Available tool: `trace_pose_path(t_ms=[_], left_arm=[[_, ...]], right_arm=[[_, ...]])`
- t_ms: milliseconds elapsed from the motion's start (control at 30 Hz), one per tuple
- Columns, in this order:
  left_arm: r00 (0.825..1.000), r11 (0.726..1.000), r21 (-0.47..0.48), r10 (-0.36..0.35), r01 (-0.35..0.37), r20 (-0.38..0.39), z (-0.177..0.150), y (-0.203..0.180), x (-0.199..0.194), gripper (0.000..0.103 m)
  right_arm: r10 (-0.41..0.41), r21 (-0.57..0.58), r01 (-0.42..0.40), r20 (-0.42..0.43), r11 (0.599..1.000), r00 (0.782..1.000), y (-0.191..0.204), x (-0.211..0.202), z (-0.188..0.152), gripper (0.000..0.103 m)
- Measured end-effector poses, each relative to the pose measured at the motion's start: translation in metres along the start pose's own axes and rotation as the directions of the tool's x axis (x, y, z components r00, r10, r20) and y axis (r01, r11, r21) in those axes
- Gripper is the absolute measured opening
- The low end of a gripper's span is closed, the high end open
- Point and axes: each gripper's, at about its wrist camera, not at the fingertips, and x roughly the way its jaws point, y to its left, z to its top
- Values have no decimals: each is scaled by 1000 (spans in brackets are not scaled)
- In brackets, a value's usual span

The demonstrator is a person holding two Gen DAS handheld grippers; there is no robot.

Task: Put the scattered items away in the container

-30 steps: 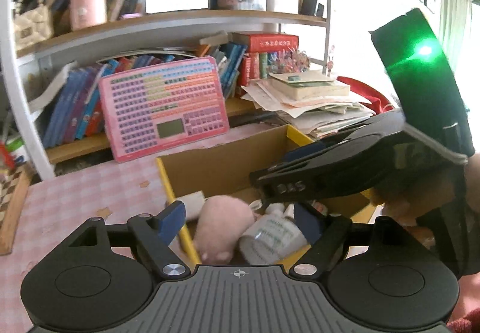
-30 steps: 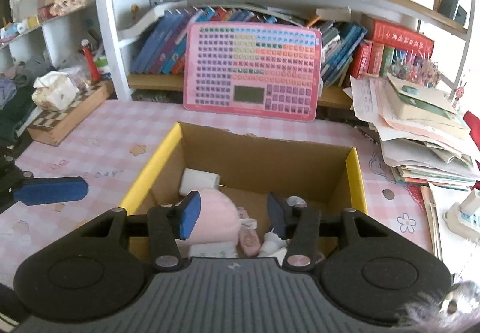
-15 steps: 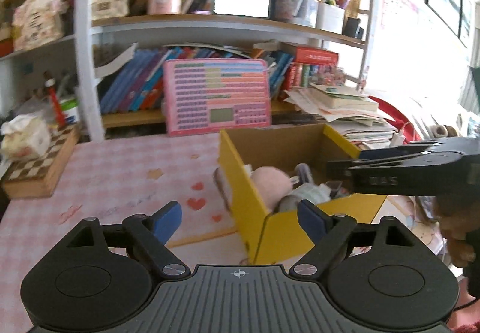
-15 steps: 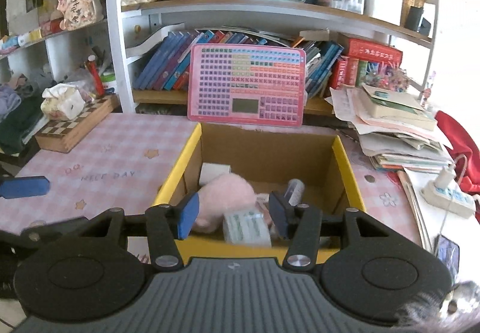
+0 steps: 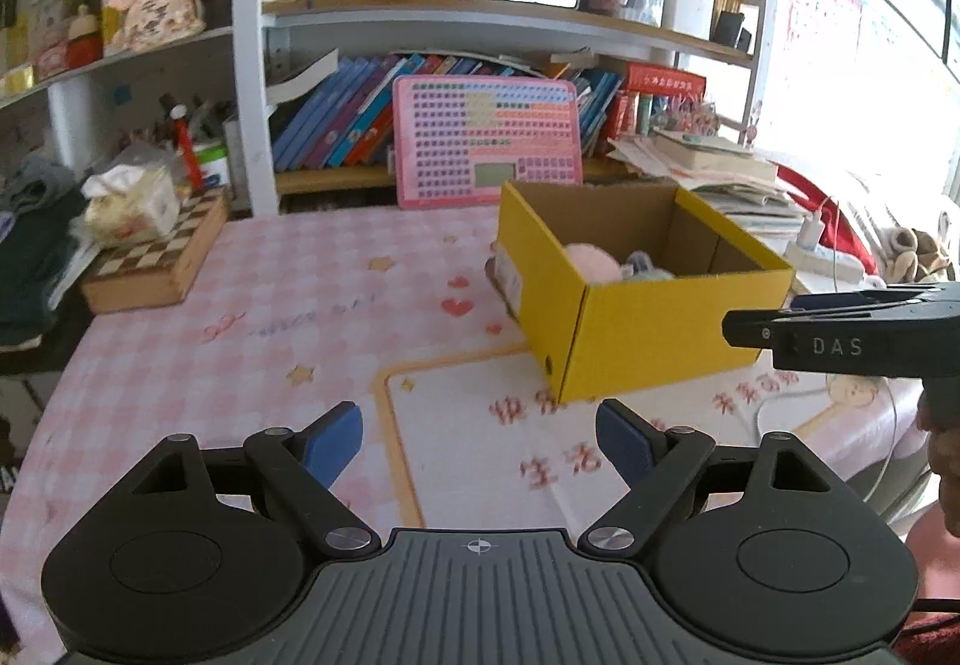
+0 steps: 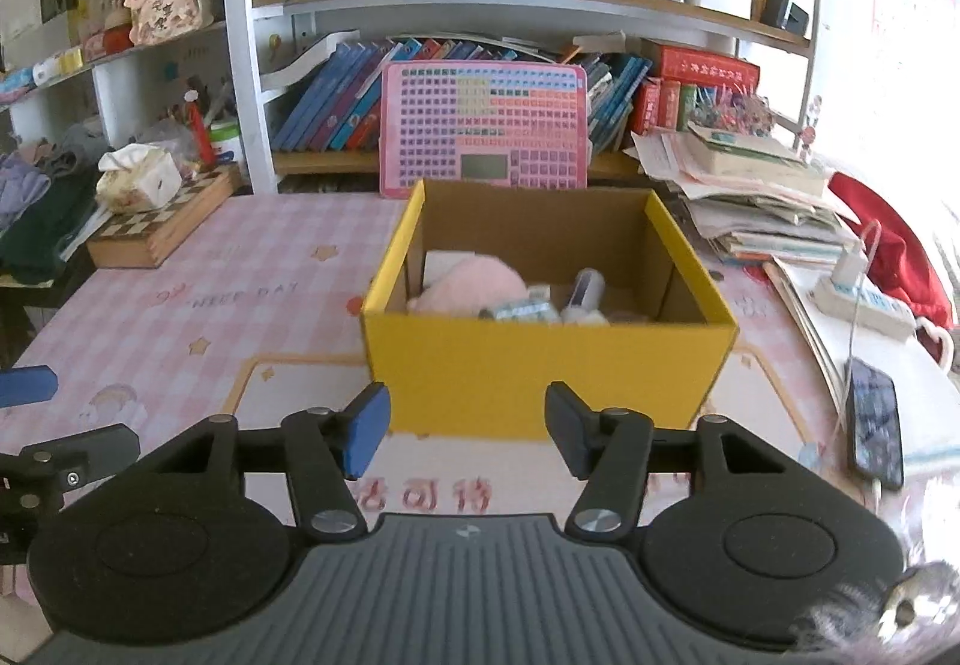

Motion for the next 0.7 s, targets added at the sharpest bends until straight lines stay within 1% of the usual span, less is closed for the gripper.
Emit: trace_pose_path(t_ms=[100,167,233,333,433,533,700], left_arm=[[1000,1000,11,18,-18,-10,-11,-1,-8,87],[999,1000,18,26,-26,-22,-17,0,-12,87],[999,999,16,32,-31,-32,-24,1,-17,87],[999,999,8,31,-31,-42,-31,4,-24,87],[998,999,2,32,-32,-53,-37,7,-29,88],[997,999,-6,38,-38,-69,-43,10,-34,95],[995,999,-11,49,-50,-91,-50,14,-38,97]], right_arm=[[-18,2,18,-7,1000,1000,10,-11,-17,61],[-21,10,22,-16,1000,1000,14,-18,-28,66],[-18,22,18,-20,1000,1000,18,-24,-37,76],[-21,15,21,-12,1000,1000,24,-34,-47,84],[-23,4,23,-18,1000,1000,31,-38,-53,91],[-30,-10,30,-36,1000,999,38,-40,-60,96],[-32,-27,30,-59,999,998,46,-43,-67,99]])
